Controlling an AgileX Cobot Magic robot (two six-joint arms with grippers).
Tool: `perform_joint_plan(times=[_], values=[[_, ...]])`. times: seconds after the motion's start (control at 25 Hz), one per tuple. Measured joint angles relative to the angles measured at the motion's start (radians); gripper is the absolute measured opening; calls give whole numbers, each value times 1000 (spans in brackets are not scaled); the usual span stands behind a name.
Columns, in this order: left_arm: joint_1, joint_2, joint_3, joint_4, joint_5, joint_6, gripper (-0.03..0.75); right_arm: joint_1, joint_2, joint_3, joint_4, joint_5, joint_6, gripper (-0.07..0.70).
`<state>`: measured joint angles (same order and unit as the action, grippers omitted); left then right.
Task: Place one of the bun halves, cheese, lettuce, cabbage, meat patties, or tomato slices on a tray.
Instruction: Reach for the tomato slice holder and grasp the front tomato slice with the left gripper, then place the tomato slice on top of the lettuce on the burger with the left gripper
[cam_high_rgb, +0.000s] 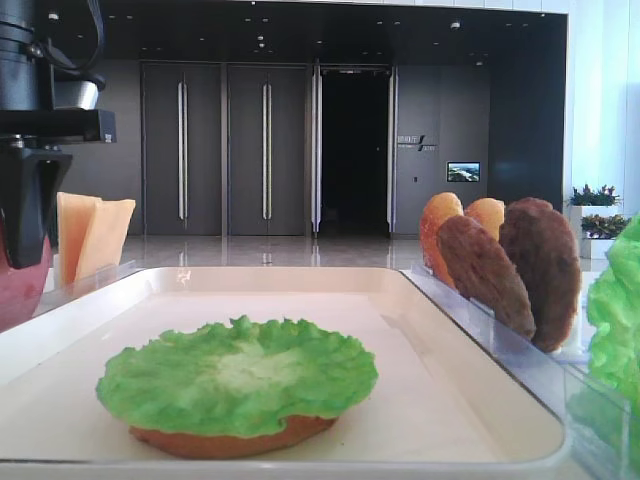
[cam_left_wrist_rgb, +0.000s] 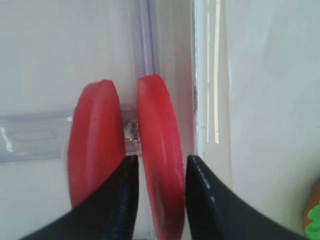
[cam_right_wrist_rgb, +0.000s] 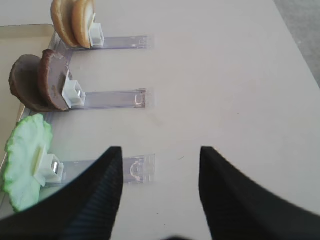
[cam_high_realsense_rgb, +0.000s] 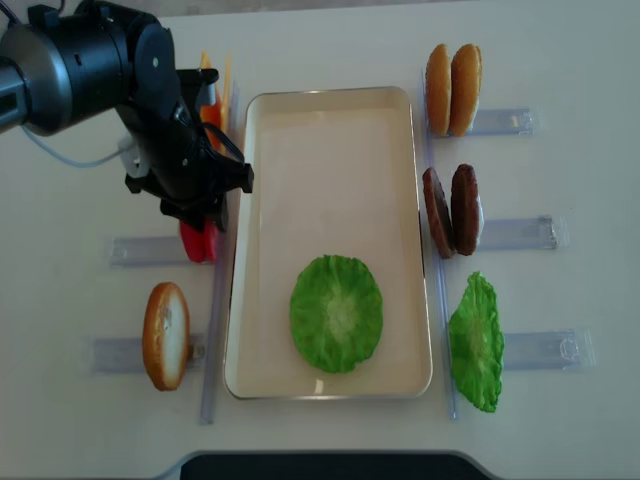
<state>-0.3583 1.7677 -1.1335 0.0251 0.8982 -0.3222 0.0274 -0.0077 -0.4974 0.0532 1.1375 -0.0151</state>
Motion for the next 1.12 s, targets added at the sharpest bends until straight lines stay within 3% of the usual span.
perform_joint_plan(times=[0.32,0.84,1.0,1.12], values=[[0,0,0,10,0,11,49,26,0,0,0,0,0,361],[0,-2,0,-6,3,33,48,31,0,0,0,0,0,358],[0,-25,-35,-10,54,33,48,31,0,0,0,0,0,358],[0,-51,-84,-25,120,34,48,31,0,0,0,0,0,358]])
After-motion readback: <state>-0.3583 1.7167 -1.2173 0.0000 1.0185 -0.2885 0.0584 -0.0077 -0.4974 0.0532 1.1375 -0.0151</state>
